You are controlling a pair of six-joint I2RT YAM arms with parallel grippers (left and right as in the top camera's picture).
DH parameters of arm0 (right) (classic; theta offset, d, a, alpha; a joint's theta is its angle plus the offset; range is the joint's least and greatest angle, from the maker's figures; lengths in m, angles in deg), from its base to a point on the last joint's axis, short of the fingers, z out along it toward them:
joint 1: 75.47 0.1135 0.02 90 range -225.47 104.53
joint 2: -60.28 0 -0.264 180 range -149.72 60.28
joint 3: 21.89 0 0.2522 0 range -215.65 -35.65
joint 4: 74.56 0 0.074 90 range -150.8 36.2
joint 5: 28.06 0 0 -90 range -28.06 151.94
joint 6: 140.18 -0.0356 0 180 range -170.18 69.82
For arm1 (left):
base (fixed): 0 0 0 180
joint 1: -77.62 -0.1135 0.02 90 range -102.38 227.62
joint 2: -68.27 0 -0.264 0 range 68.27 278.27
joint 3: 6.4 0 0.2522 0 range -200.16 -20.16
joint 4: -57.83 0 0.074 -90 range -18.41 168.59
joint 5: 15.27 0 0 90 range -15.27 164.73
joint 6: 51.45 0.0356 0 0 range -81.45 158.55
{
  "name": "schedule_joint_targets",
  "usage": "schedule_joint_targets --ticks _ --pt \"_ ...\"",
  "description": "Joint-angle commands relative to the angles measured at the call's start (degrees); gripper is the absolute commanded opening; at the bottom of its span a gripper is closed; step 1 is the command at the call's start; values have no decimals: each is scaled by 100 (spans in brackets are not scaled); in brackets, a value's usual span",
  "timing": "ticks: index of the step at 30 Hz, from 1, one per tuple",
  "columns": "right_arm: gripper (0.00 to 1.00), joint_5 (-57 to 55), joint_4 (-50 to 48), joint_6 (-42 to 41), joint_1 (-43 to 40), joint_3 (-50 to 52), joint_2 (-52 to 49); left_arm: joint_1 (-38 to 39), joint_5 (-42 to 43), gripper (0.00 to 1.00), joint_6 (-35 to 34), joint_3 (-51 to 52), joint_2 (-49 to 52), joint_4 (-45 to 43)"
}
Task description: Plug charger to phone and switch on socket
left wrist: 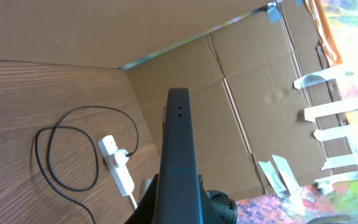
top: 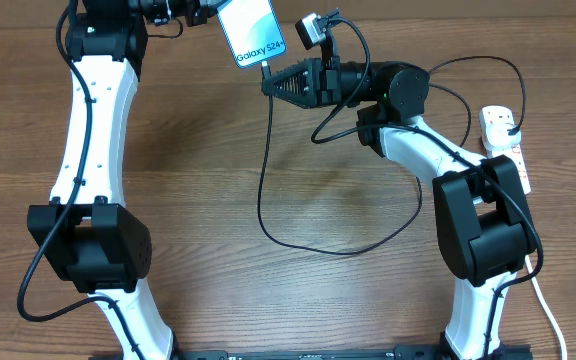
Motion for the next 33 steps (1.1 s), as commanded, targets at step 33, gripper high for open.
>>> schedule_joint_targets --ticks 33 --pt "4 -201 -9 -321 -57 -39 7 201 1014 8 170 -63 4 -68"
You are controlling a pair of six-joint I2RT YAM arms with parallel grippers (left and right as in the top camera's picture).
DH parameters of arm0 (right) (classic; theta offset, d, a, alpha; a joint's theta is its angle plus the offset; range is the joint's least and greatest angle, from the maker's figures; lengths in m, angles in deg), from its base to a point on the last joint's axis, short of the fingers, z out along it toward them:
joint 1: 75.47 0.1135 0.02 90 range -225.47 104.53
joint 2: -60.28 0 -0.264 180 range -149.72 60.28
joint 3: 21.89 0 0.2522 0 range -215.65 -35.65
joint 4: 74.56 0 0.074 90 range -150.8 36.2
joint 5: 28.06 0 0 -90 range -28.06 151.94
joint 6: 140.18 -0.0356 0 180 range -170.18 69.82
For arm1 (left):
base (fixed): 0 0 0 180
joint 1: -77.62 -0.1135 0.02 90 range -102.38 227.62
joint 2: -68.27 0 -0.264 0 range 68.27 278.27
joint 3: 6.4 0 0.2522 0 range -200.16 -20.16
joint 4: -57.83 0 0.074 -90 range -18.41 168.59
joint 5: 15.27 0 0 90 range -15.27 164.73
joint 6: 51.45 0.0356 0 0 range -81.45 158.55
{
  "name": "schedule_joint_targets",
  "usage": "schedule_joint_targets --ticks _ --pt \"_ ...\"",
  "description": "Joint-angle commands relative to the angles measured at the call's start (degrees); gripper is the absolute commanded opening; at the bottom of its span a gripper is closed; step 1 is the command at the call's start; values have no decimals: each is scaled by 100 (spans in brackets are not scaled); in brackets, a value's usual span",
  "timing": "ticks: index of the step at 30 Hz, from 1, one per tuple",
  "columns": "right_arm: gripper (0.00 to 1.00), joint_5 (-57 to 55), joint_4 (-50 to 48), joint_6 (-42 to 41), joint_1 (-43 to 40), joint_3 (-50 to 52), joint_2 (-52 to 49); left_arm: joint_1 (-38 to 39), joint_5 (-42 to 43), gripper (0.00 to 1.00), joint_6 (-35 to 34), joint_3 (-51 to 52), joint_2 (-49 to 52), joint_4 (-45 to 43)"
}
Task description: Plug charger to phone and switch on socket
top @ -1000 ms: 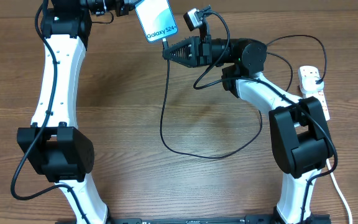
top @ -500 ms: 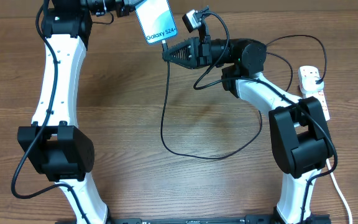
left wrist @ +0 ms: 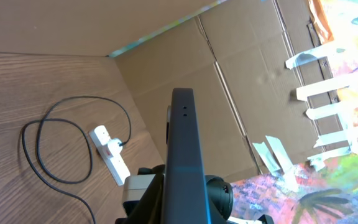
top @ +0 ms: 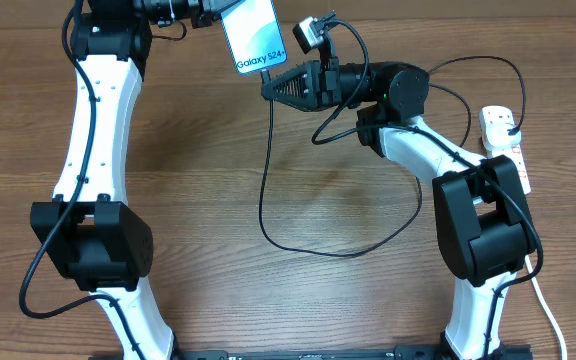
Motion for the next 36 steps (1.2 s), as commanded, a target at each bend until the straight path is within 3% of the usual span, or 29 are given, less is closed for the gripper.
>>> schedule_joint_targets --ticks 1,32,34,36 --pt "4 -396 11 -42 -61 -39 7 136 603 8 4 -63 -50 13" --pt "4 -501 11 -20 -131 -39 7 273 994 4 264 -63 -50 15" --pt "16 -492 11 -20 -129 -39 7 269 938 4 264 -63 -50 15" --pt "42 -463 11 -20 -129 -39 7 251 874 4 264 -63 -50 15"
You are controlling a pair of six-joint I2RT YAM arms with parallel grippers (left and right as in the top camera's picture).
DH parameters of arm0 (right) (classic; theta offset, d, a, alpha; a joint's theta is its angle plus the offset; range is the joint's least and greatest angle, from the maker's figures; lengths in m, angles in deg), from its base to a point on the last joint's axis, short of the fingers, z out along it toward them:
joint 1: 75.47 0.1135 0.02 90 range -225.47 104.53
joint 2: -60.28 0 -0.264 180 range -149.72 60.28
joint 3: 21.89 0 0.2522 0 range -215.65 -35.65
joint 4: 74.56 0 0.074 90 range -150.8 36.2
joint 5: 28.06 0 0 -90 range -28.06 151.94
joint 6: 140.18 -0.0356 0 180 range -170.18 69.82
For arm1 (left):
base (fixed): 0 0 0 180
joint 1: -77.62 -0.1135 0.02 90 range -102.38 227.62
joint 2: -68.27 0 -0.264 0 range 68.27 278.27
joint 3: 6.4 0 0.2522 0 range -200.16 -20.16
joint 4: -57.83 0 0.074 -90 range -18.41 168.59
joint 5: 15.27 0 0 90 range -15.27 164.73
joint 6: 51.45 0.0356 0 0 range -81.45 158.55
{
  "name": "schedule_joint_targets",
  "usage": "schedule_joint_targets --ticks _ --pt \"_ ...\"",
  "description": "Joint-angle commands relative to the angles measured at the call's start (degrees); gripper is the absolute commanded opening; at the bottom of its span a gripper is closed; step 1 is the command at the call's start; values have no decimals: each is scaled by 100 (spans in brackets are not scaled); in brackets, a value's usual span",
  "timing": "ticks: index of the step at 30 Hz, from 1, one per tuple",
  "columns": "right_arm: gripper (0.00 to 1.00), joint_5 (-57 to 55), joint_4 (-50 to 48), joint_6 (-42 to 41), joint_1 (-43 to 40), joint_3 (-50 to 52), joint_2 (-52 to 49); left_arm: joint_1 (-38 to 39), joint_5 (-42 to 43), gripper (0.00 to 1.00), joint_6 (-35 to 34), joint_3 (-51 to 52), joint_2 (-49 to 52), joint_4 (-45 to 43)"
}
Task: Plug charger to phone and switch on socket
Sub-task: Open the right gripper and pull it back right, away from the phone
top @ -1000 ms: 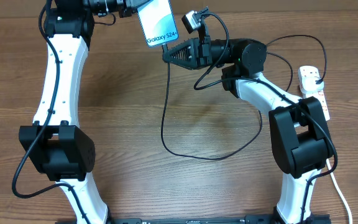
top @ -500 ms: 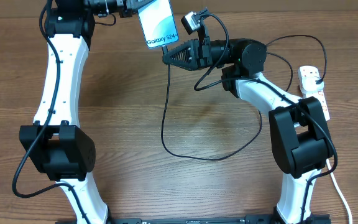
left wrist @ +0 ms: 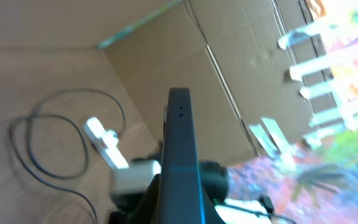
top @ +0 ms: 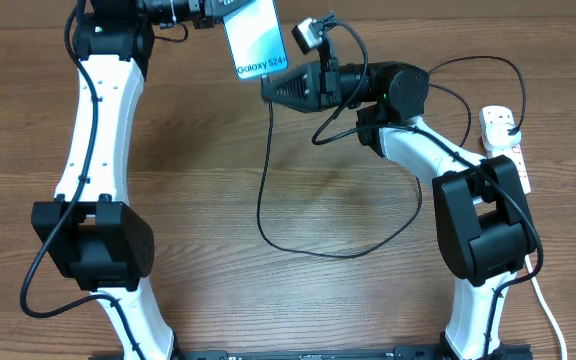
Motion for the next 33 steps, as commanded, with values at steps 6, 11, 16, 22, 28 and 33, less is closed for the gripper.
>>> schedule_joint_targets --ticks 6,11,16,22,28,33 --pt "100 -343 -2 -13 -140 -39 7 -2 341 4 -50 -63 -55 -4" --pt "100 -153 0 -13 -247 -39 7 -319 345 4 -52 -63 -55 61" --pt "100 74 116 37 -479 -39 7 -592 358 4 -59 -63 -55 216" --pt "100 295 2667 1425 -678 -39 7 -623 313 4 -61 -63 -55 236" --pt "100 92 5840 3696 -756 -39 7 -619 247 4 -59 -63 -55 238" --pt "100 -437 7687 5010 -887 -39 7 -619 190 4 -55 -63 -55 236"
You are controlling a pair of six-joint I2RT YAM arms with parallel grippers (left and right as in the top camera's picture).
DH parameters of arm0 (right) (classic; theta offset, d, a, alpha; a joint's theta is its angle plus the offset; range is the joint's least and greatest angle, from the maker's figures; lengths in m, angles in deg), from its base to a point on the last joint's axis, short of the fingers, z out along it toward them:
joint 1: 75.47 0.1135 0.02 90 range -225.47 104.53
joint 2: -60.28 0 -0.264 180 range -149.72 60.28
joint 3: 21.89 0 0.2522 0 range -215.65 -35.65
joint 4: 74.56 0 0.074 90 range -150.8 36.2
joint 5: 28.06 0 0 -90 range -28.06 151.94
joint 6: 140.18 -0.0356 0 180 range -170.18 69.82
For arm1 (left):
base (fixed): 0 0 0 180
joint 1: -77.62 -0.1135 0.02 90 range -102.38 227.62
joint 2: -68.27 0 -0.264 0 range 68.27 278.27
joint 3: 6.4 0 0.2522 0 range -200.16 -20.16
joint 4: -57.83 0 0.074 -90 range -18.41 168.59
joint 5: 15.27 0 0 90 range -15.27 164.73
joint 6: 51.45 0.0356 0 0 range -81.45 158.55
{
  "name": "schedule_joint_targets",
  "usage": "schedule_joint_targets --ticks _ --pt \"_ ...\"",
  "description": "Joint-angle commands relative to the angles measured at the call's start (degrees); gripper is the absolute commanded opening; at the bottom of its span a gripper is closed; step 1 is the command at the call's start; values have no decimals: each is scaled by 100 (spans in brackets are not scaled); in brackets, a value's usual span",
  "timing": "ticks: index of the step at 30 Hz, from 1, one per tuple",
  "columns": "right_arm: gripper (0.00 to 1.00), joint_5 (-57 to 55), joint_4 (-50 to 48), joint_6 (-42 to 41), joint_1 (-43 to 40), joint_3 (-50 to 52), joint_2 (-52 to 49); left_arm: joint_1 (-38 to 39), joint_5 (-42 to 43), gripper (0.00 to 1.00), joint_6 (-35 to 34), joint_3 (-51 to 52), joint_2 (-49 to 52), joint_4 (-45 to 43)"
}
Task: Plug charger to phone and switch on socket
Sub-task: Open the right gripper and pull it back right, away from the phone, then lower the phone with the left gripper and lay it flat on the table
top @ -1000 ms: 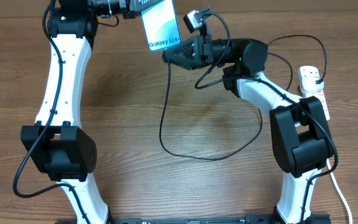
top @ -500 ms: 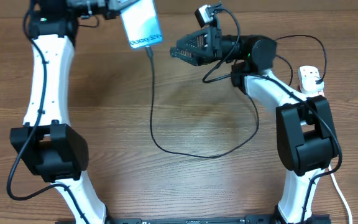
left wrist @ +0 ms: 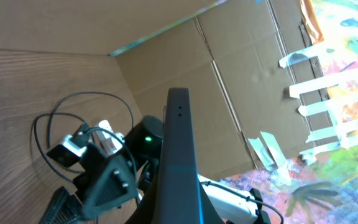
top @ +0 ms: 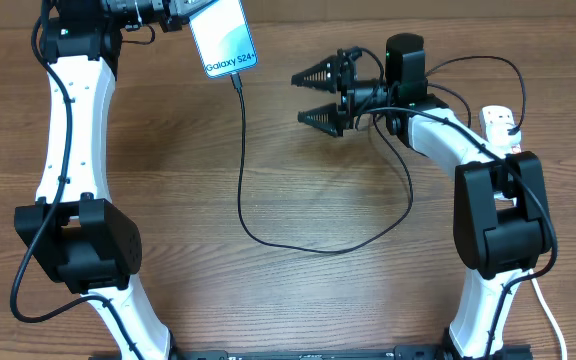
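My left gripper (top: 190, 14) is shut on the top end of the phone (top: 220, 38), held up at the back left with its lit screen reading Galaxy S24+. The black charger cable (top: 242, 170) hangs from the phone's lower edge and loops over the table toward the white socket strip (top: 504, 140) at the right edge. Well right of the phone, my right gripper (top: 321, 96) stands open with nothing between its fingers. In the left wrist view the phone (left wrist: 179, 155) shows edge-on, with the right gripper (left wrist: 86, 186) below it.
A white adapter (top: 500, 120) sits plugged in the strip. The cable's loop (top: 313, 250) lies across the middle of the wooden table (top: 168, 200). A cardboard wall (left wrist: 185, 62) stands behind the table.
My right gripper has opened, let go of the cable end and drawn back to the right. The phone has shifted left in my left gripper, with the cable still hanging from its lower edge.
At all three earlier moments my left gripper held the phone up at the back, and my right gripper's fingers stood closed at its lower edge where the cable ends. Now the right gripper is open and apart, and the cable stays on the phone.
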Motion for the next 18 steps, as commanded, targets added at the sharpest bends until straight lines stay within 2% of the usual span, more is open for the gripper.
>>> schedule_joint_targets --ticks 1,6,10,18 --pt "100 -549 848 1600 -151 -39 39 31 4 4 -17 -61 -57 -44" --pt "100 -1711 2717 2793 -319 -39 212 31 2 4 101 -61 -52 -39" --pt "100 -2577 3582 3305 -400 -39 531 52 -125 4 358 -61 -52 254" --pt "100 -4754 4955 3595 -468 -42 1593 295 -1095 4 2133 -61 -48 2583"
